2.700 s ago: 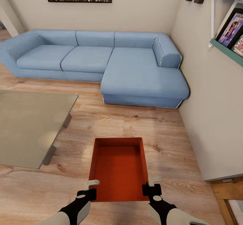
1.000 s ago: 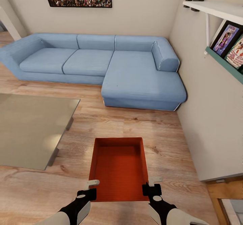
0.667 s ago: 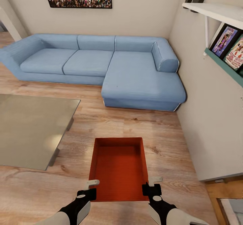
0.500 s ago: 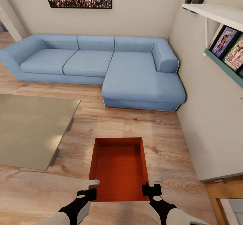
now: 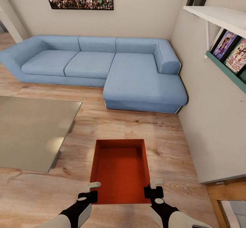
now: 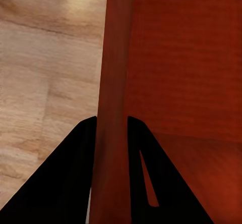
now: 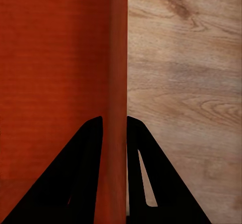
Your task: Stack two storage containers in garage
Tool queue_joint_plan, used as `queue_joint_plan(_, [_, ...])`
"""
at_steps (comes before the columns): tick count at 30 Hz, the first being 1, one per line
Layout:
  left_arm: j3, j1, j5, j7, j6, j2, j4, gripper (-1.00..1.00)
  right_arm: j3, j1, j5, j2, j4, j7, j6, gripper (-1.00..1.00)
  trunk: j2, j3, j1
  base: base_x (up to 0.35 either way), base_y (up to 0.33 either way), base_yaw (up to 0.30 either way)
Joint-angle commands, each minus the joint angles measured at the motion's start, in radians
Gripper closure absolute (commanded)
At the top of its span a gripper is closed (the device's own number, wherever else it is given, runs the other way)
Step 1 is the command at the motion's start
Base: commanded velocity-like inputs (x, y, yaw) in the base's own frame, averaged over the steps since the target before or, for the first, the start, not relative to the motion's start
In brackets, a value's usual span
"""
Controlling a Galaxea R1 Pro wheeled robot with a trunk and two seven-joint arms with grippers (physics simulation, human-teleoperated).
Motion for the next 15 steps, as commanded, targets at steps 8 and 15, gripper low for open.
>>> queue_joint_plan(8, [0.001, 0.0, 0.008, 0.011, -0.002, 0.001, 0.0, 1.0, -0.038, -0.001, 0.013, 0.0, 0.0, -0.007, -0.003, 1.0, 0.014, 0.006, -0.008, 0.0, 0.0, 0.0])
queue_joint_plan(15, [0.001, 0.0, 0.008, 0.011, -0.002, 0.001, 0.0, 1.0, -0.038, -0.001, 0.012, 0.0, 0.0, -0.006, -0.003, 1.0, 0.014, 0.016, -0.008, 0.0, 0.0, 0.0])
